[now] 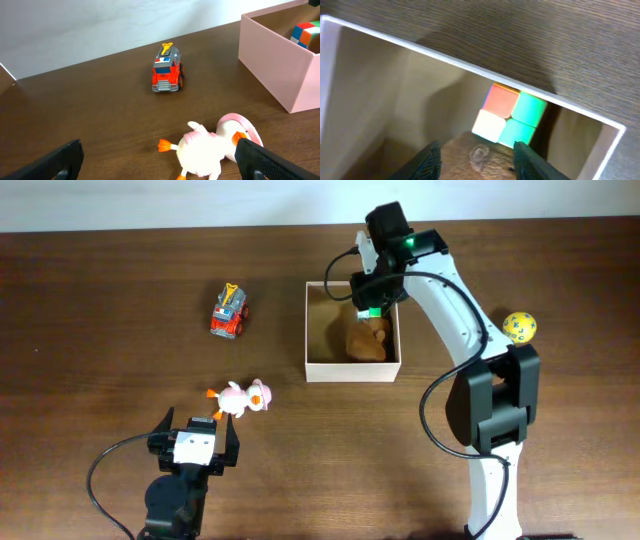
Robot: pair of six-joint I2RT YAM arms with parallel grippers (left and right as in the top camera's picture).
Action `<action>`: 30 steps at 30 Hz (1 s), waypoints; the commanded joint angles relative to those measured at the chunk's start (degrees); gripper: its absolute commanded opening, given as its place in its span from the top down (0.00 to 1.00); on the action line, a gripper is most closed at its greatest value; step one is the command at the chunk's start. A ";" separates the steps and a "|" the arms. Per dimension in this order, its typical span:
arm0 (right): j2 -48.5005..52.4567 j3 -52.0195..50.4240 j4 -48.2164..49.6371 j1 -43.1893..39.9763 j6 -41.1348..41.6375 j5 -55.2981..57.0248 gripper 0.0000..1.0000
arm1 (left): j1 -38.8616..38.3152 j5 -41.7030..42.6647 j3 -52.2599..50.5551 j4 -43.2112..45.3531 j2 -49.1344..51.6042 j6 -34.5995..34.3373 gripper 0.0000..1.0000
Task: Pack container
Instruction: 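Lower the cube into the box beside the plush and release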
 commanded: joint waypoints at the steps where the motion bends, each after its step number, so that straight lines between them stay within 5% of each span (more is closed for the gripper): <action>1: 0.85 1.05 -0.22 0.94 -0.13 -3.06 0.51 | -0.17 0.61 -0.48 0.15 -0.50 -0.68 0.01; 6: 0.94 1.03 0.55 2.80 -0.15 -3.02 0.64 | -0.17 0.61 -0.48 0.15 -0.50 -0.70 0.01; 30: 1.84 -6.25 8.26 4.81 2.21 -1.46 0.75 | -0.17 0.61 -0.48 0.17 -0.50 -0.70 0.01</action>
